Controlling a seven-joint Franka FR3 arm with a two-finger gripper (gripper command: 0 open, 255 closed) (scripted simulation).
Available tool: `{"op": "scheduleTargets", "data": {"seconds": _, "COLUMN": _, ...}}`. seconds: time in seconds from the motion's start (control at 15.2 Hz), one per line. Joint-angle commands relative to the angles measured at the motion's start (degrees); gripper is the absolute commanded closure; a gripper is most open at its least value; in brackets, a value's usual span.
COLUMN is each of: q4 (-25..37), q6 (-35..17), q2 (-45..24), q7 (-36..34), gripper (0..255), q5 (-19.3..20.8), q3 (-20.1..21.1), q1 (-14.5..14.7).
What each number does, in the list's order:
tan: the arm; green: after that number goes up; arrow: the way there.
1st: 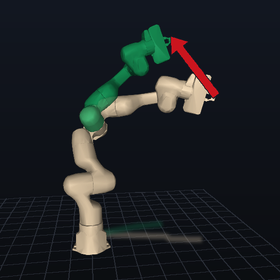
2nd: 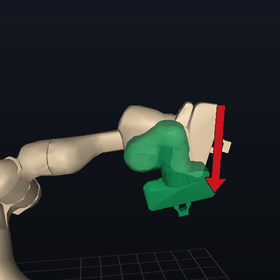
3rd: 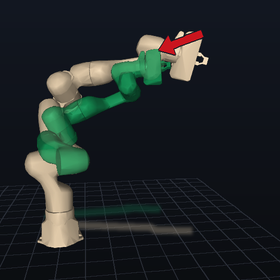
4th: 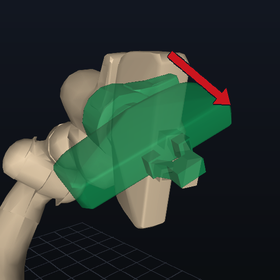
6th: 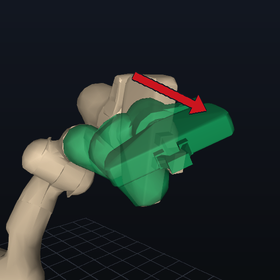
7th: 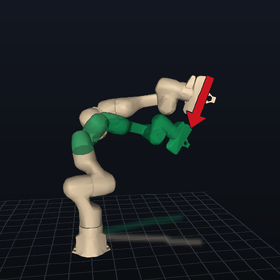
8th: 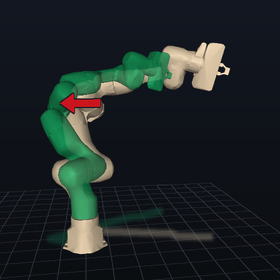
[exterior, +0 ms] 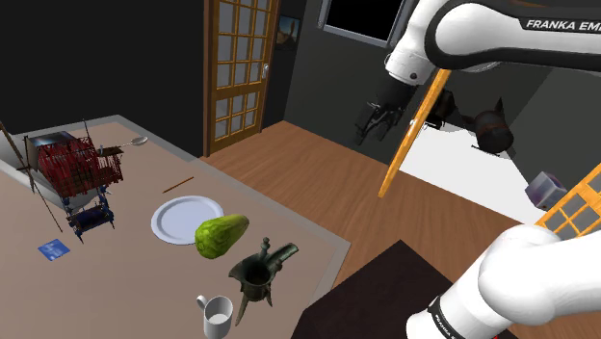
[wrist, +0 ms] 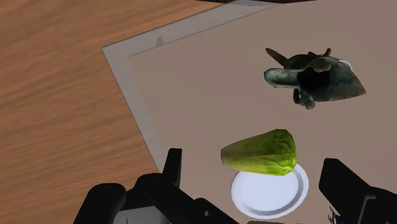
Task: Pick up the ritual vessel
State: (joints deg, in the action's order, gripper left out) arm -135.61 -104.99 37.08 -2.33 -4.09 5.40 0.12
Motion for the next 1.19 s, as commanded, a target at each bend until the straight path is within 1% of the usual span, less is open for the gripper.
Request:
{"op": "scheduleTargets", "data": {"seconds": 0.0, "q4": -1.2, "q6": -2.8, "q2": -2.4, "q7": -1.8, "gripper": 0, "q5": -0.3, "q3": 1.7, "q1": 0.4}}
{"op": "scheduleTargets", "data": {"seconds": 0.33, "q4": -2.7, "q6": -9.2, "q2": -9.5, "q7": -6.3, "gripper": 0, "q5": -0.7, "q3": 5.9, "q1": 1.1}}
{"op": "scheduleTargets", "data": {"seconds": 0.59, "q4": -2.7, "q6": -14.2, "q2": -16.2, "q7": -10.2, "gripper": 0, "q5": -0.3, "q3": 9.2, "q1": 1.6}}
{"op": "scheduleTargets", "data": {"seconds": 0.86, "q4": -1.7, "q6": -18.9, "q2": -23.9, "q7": -14.6, "gripper": 0, "q5": 1.2, "q3": 12.2, "q1": 1.8}}
{"op": "scheduleTargets", "data": {"seconds": 1.12, "q4": 0.3, "q6": -23.0, "q2": -32.4, "q7": -19.6, "gripper": 0, "q5": 4.0, "q3": 14.6, "q1": 2.2}}
